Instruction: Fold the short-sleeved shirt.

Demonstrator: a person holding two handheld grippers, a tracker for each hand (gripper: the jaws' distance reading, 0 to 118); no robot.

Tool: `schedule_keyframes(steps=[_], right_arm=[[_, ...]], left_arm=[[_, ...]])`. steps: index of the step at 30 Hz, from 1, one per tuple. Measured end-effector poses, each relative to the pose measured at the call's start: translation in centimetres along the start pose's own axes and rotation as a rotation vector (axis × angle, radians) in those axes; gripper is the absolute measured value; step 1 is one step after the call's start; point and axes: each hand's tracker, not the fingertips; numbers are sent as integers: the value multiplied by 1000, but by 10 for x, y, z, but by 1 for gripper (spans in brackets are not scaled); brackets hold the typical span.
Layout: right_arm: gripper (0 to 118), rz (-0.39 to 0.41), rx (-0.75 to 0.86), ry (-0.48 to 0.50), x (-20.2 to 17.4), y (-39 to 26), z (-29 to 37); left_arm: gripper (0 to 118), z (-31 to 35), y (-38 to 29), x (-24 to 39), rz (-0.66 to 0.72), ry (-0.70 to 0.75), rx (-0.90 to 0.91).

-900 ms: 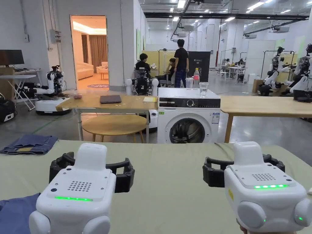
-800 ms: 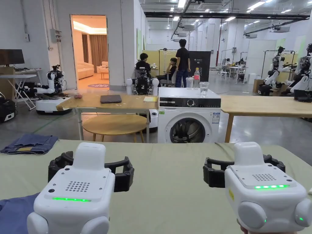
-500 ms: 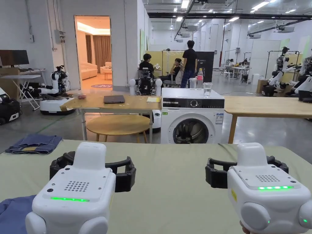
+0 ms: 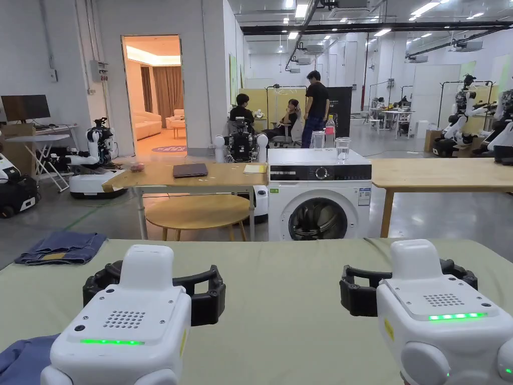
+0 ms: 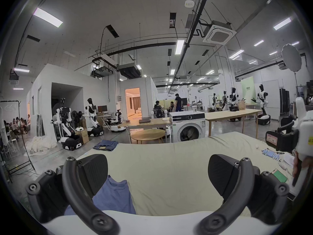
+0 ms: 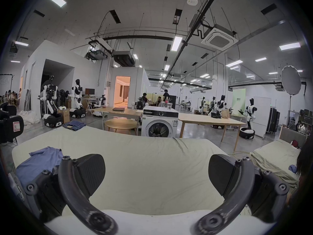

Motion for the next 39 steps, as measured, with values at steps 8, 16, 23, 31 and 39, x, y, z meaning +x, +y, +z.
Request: schedule_keyframes(steps=[8,16,23,31,39], right_arm=[[118,-20,-2,5,1,-2,-2],[116,-26,-28,10,5,-6,-2],[0,12,-19,-29,2,-7,2],[0,10,-5,184,-92,3,-7],[0,46,-65,485,-226,-21,-9]], left_arm=[[116,-1,-1,3,-14,-10,3],[115,-5,-5,4,-18,-15,6],[0,-1,-2,4,-51,-28,12],[0,31,-4,-73,-67,181,-20],[0,71,-30,-206,-39,440,-205]])
